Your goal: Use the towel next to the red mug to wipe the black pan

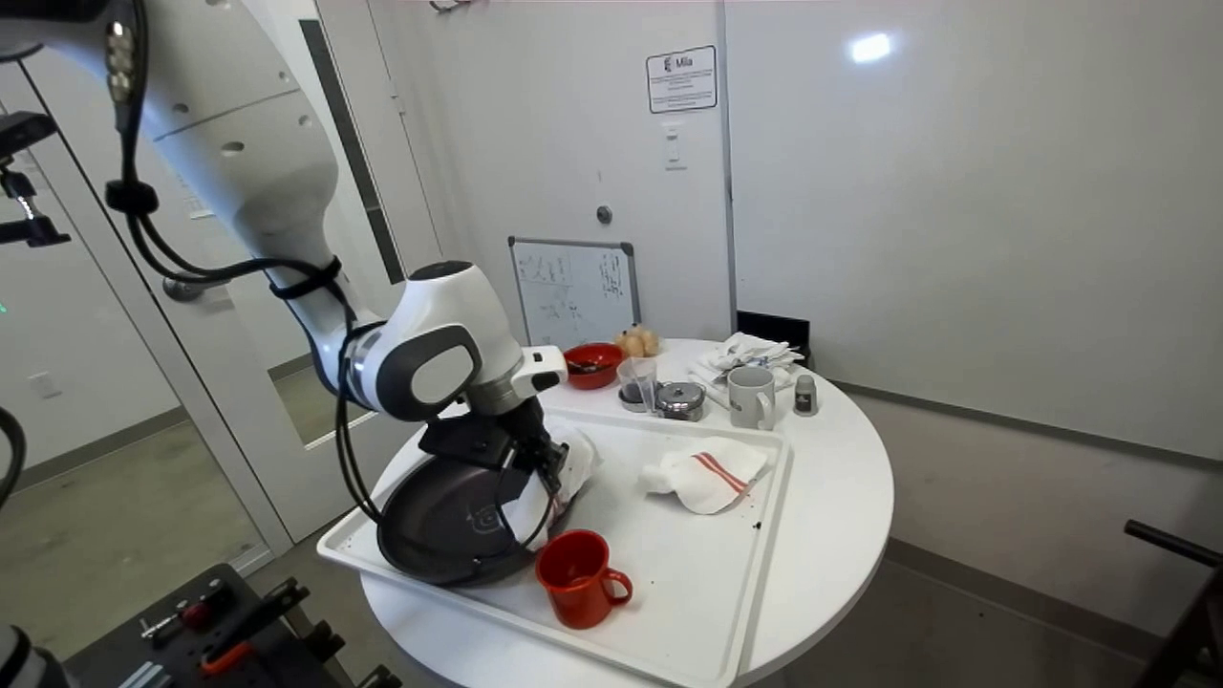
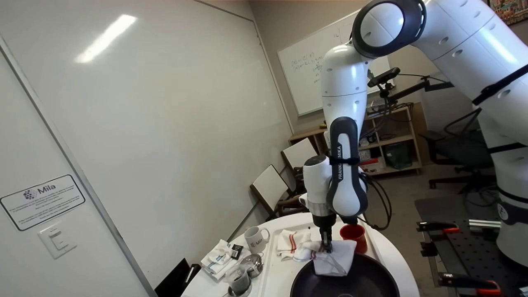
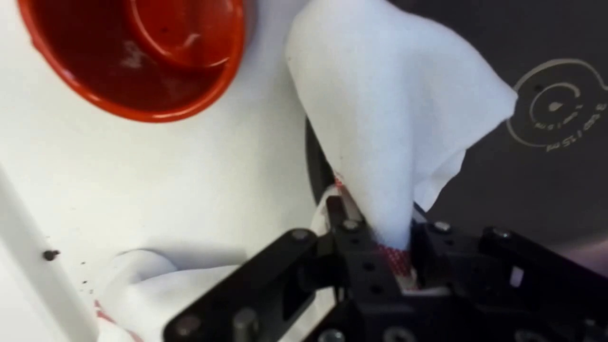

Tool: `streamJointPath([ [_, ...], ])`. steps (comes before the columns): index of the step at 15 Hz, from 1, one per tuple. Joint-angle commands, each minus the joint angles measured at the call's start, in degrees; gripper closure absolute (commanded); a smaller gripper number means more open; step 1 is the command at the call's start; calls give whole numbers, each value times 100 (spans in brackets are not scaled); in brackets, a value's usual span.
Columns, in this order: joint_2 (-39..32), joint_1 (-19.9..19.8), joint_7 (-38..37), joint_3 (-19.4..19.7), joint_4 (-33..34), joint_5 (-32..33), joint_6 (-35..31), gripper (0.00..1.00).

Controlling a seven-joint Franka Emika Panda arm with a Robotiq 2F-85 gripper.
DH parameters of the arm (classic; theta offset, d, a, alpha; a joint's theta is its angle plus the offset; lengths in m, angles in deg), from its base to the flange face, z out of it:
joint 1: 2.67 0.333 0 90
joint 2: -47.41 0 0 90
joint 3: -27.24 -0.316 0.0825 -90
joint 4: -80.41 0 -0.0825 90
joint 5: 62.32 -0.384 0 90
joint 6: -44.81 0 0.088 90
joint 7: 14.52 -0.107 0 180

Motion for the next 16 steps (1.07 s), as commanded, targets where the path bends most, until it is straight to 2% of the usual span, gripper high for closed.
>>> streamJointPath([
  [1,406,6,-229,355,-154,-40,-67,96],
  [4,508,14,-375,622,-37,-59,18,96],
  [9,422,-162,-520,710,324,-161,191,96],
  [16,0,-575,-535,482,1410,-424,1487,96],
])
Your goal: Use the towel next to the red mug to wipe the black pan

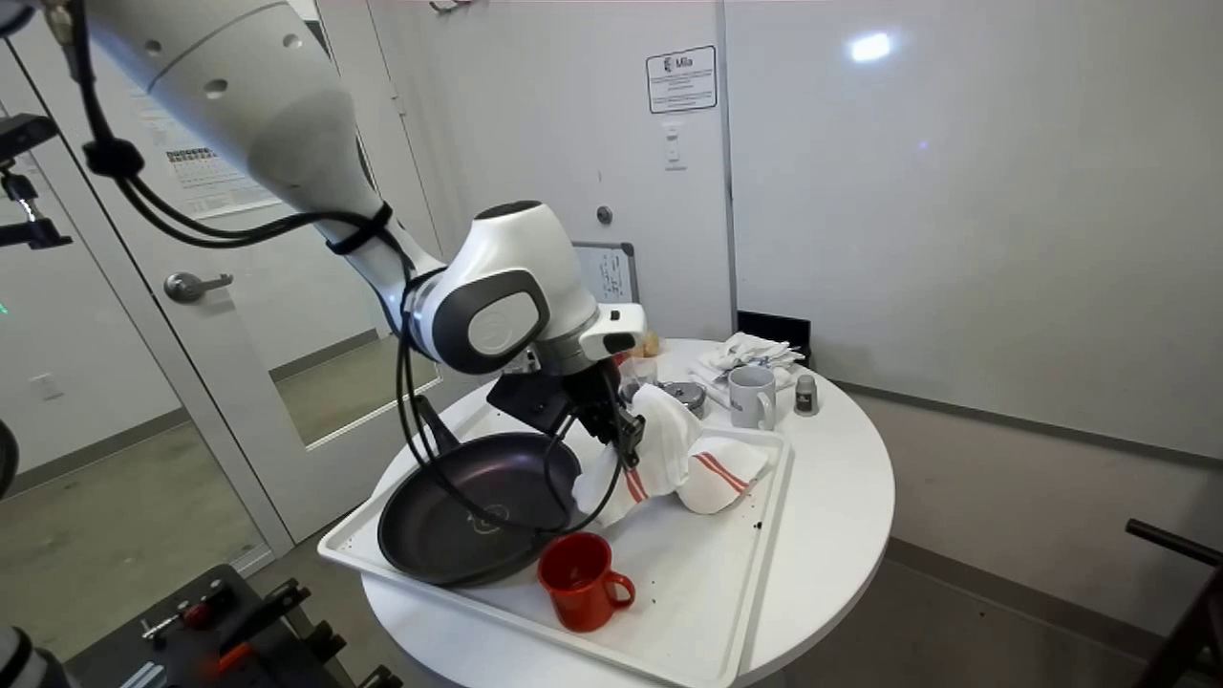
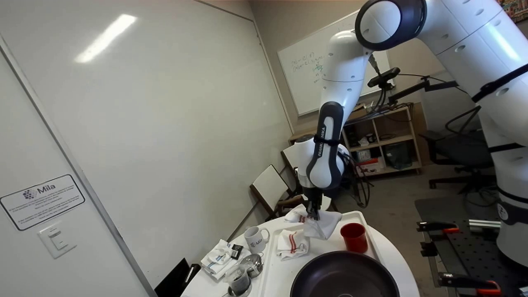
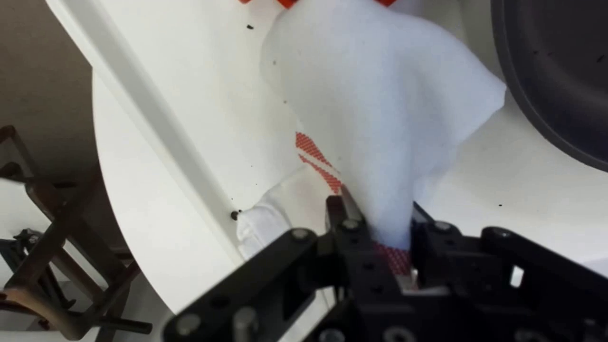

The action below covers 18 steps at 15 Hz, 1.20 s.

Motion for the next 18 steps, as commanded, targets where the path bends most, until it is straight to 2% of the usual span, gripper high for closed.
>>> streamJointPath([
  [1,-418,-259,-27,-165,782,-273,752,96],
  [5,-1015,-604,-30,-324,1677,-681,1615,96],
  [8,-1394,-913,-52,-561,2329,-1237,2459,96],
  [12,-1663,-1113,-336,-722,2936,-1991,3360,96],
  [18,-1886,-1066,-1487,-540,3316,-2739,3594,96],
])
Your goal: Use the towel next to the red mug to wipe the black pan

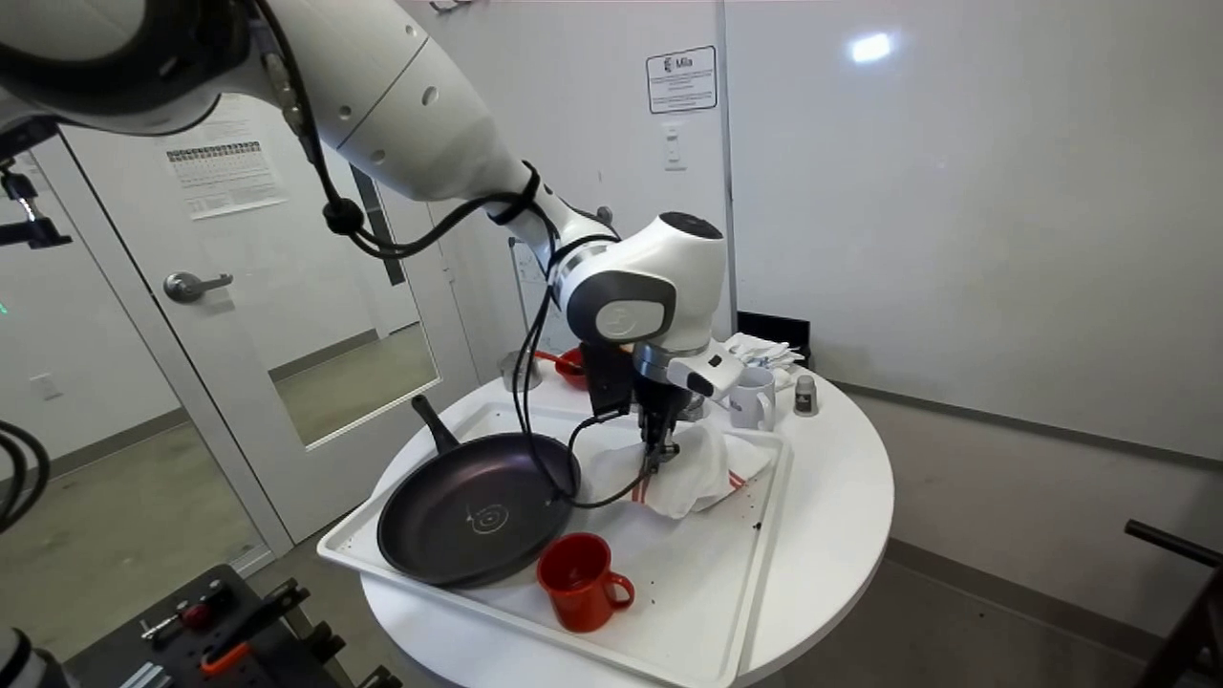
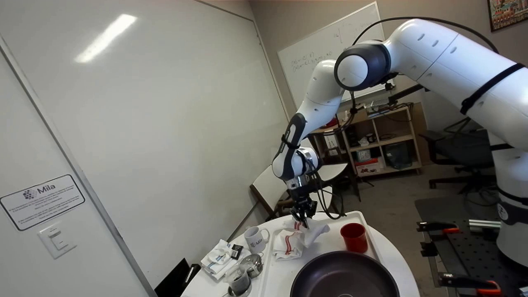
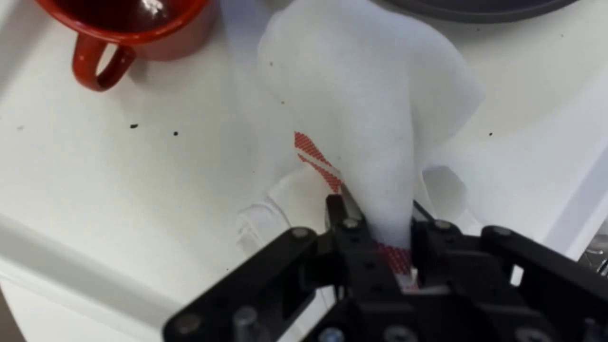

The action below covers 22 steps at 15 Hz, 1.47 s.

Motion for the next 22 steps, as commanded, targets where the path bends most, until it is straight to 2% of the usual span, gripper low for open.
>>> streamJointPath([
  [1,-189,-31,-685,87,284,-458,144,96],
  [11,76,64,-2171,455,-228,-1000,-105,96],
  [22,-74,71,-2476,583,-705,-1220,-199,96],
])
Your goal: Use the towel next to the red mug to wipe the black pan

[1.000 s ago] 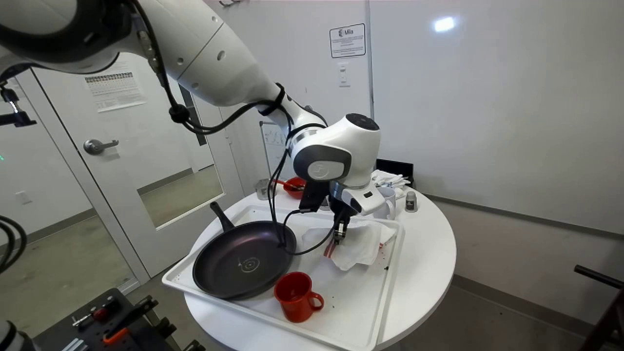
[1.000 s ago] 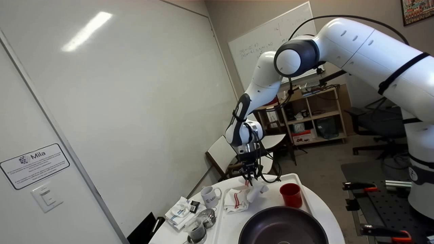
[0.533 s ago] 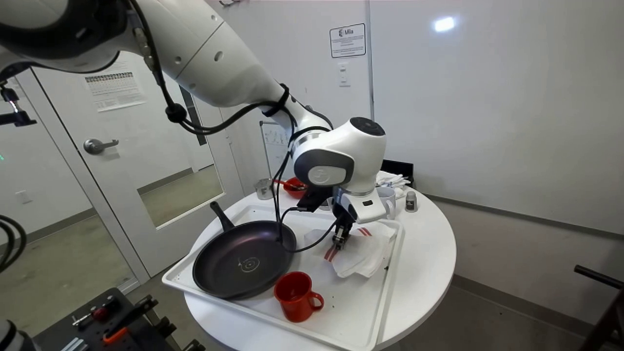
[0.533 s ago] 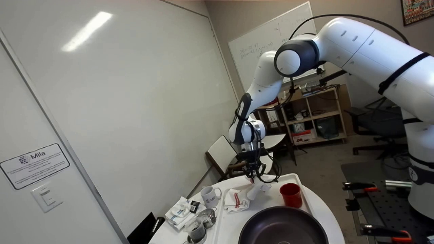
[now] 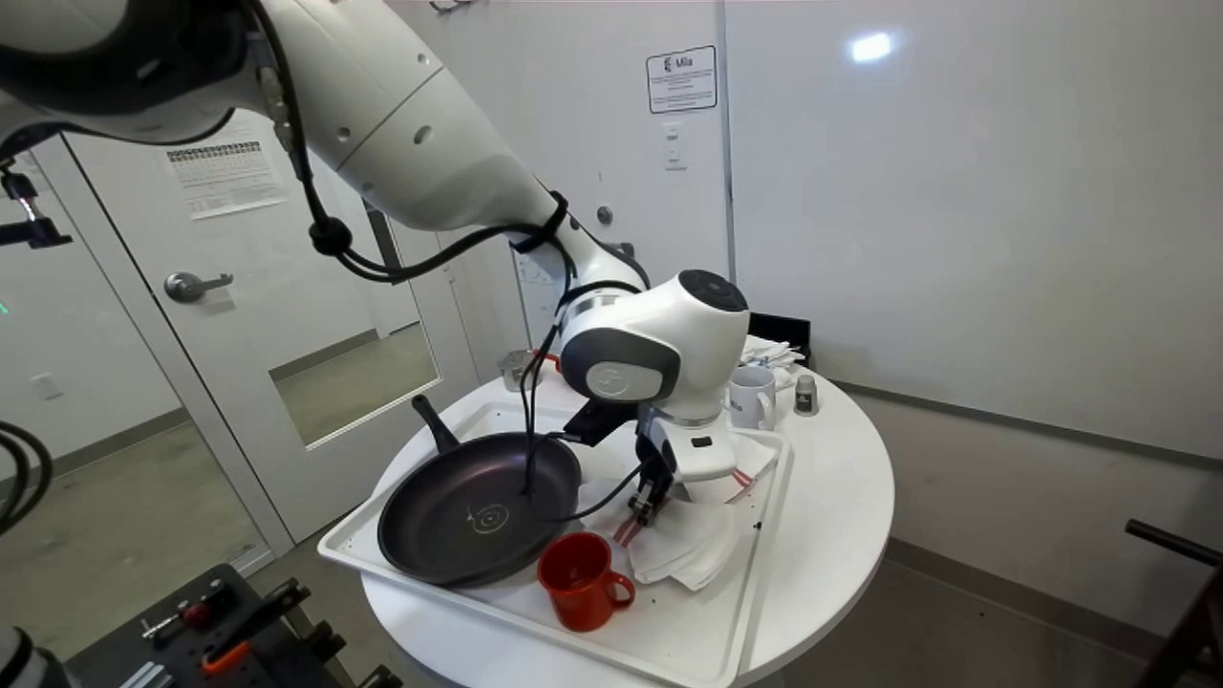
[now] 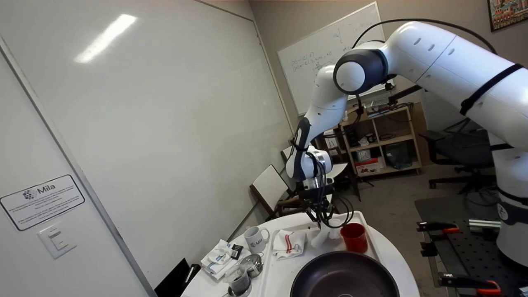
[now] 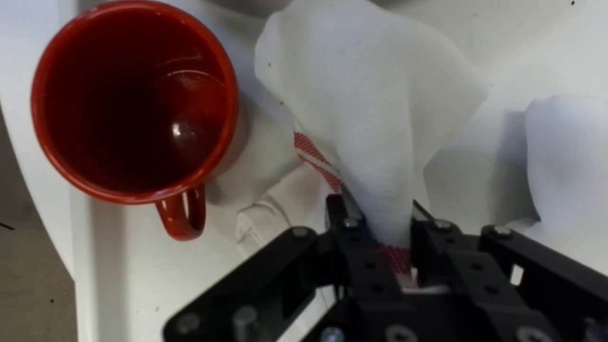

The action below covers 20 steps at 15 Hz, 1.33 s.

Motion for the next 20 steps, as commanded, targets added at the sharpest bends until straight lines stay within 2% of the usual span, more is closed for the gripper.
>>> streamJointPath([
  [1,28,88,-130,84,-146,-126,-87,96],
  [2,27,85,-157,90,-156,-121,-77,96],
  [3,22,83,-179,96,-162,-109,-61,64],
  [4,12,80,-193,102,-163,-103,-54,62],
  [5,-1,78,-216,112,-154,-90,-21,49],
  [12,61,64,-176,132,-211,-88,-44,2],
  [16,484,185,10,163,-554,-2,-381,0],
  [20,1152,609,318,266,-1162,541,-1203,0],
])
